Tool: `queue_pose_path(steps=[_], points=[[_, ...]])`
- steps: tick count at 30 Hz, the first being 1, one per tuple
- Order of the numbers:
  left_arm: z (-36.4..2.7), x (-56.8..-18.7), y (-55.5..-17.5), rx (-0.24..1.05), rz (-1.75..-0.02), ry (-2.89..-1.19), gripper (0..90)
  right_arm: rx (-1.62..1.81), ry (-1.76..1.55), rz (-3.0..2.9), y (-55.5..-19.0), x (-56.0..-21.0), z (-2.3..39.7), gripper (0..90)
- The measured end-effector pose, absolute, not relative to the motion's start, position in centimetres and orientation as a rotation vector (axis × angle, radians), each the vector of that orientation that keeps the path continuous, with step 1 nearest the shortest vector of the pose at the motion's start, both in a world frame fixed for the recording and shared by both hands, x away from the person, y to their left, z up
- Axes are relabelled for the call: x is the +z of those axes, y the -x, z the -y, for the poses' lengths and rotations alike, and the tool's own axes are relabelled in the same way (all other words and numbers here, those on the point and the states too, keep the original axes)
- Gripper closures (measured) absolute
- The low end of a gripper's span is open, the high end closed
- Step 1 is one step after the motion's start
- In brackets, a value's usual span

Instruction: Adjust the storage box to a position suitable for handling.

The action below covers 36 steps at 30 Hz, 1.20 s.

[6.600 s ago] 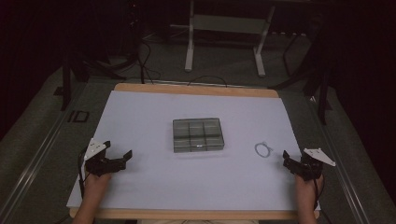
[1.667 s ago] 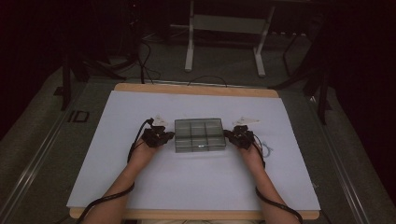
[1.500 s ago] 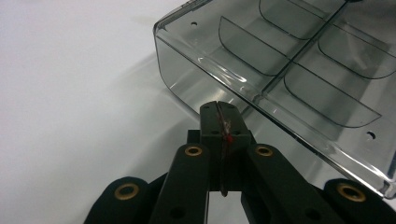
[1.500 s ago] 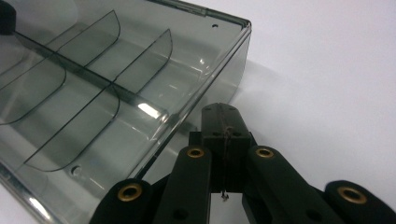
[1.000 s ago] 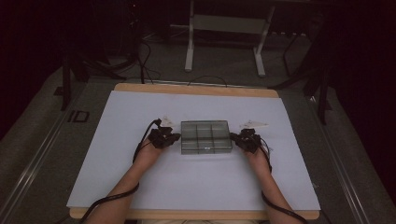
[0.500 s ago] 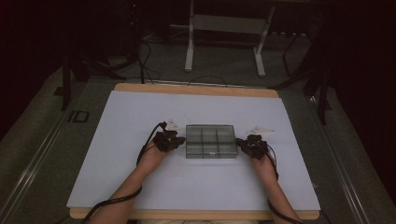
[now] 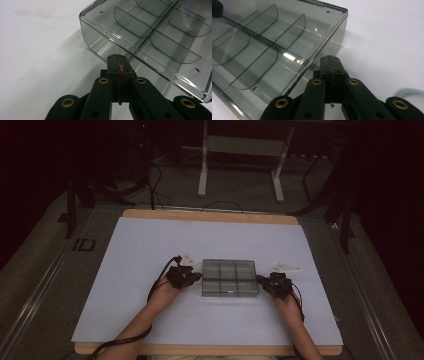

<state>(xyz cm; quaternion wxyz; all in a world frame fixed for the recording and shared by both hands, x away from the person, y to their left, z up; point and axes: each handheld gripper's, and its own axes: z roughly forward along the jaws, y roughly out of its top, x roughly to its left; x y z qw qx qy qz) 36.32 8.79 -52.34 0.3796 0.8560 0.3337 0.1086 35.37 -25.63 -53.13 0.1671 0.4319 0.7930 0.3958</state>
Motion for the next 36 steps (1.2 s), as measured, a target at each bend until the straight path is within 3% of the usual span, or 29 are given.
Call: queue_pose_path(steps=[36], points=[[-8.6,-52.1,-31.8,0.250,-0.752,-2.246,90.0,1.153,-1.213,-2.273,-30.0,-52.8,26.6,90.0]])
